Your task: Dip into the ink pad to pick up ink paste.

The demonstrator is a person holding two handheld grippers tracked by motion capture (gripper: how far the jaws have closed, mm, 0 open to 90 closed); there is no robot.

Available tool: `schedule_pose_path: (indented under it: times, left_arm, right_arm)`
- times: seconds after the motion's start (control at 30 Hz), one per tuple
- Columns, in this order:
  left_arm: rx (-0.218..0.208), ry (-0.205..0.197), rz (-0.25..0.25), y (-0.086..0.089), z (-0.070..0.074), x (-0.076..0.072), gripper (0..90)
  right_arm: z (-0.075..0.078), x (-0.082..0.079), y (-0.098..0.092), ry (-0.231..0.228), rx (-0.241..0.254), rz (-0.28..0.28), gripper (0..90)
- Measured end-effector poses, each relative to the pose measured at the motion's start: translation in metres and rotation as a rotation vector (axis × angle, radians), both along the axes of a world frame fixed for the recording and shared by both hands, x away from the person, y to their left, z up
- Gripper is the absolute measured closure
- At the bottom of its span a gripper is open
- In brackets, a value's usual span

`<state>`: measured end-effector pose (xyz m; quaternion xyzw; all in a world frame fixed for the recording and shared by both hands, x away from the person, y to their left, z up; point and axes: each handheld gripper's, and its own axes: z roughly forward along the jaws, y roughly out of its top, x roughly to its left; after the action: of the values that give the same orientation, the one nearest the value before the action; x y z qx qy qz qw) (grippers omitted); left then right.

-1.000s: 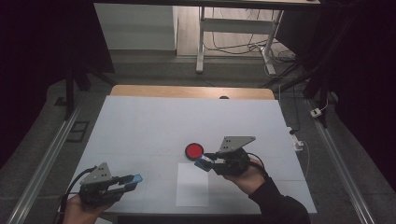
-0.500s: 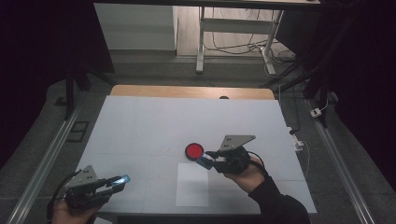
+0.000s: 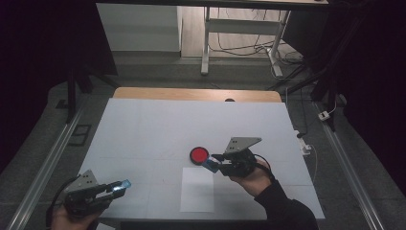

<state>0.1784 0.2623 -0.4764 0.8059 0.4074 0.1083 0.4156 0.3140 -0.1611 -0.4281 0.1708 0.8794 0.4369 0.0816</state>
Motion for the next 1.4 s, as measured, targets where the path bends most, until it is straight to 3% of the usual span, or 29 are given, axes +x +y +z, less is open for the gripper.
schedule_pose_path:
  times: [0.47,1.4]
  left_arm:
    - [0.019,0.003,-0.009,-0.002,0.0,0.0,68.7]
    - [0.028,0.008,-0.016,-0.003,-0.001,0.001,68.6]
  right_arm:
    - [-0.003,0.013,0.009,0.021,0.007,-0.031,69.9]
    - [-0.019,0.047,0.029,0.052,-0.044,-0.074,69.9]
